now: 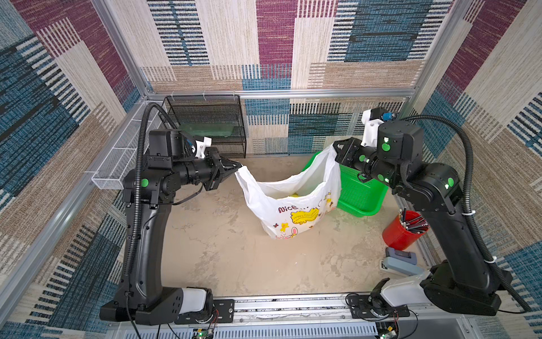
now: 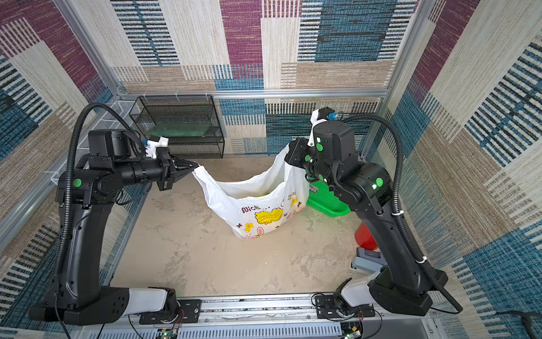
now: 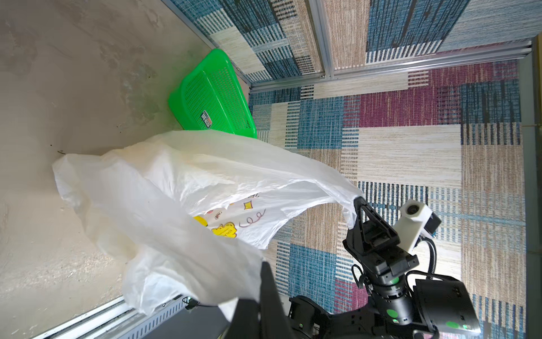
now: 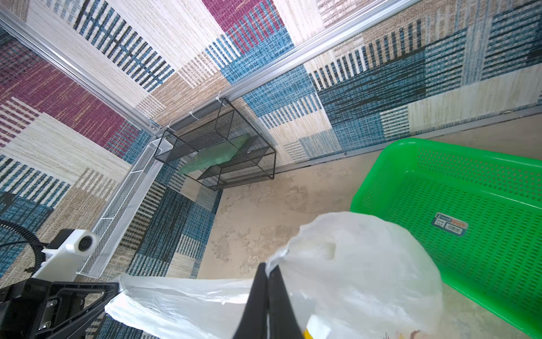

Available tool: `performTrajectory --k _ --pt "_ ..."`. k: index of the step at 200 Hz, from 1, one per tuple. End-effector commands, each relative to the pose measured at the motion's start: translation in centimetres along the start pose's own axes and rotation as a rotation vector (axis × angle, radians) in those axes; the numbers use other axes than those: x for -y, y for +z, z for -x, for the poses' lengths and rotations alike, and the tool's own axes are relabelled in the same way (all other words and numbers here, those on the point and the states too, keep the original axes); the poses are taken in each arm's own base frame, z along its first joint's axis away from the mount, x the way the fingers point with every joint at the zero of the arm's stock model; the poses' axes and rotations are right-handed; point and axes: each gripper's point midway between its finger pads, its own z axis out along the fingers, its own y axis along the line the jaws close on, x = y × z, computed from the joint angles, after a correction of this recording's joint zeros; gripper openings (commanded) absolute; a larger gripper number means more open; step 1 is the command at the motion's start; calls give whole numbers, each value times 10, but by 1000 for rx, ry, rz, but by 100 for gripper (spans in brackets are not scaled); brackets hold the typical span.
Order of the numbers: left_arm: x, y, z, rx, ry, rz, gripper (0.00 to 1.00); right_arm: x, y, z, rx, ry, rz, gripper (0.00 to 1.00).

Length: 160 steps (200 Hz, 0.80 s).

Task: Place the banana into a plastic bag & tie a knot
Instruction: Adjust the plastic bag at the center of the board.

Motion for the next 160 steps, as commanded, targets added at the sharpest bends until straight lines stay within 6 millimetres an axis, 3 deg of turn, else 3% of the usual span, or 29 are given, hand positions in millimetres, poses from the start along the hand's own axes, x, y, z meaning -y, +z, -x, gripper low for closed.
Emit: performTrajectory --k 1,32,64,85,107,117,138,149,160 --pt "1 2 -6 -45 16 -26 0 3 -9 12 88 56 -31 0" --pt "-19 15 -8 -88 -31 2 0 17 3 -16 30 108 -105 0" --pt "-37 31 2 -99 -85 42 0 31 44 -57 -101 155 -146 0" --pt "-46 42 14 -94 -127 78 0 54 77 -77 -203 189 -197 0" --pt "-55 52 23 -96 -182 106 0 62 102 -66 -193 152 -167 0" --pt "-53 54 27 -94 -196 107 0 56 107 -52 -159 105 -113 12" --pt "-46 54 32 -83 -200 95 0 28 102 -22 -64 -58 43 54" --pt "-44 54 33 -81 -206 91 0 9 89 -11 -9 -147 115 66" --pt "-43 54 33 -84 -218 87 0 -12 74 -11 54 -277 190 72"
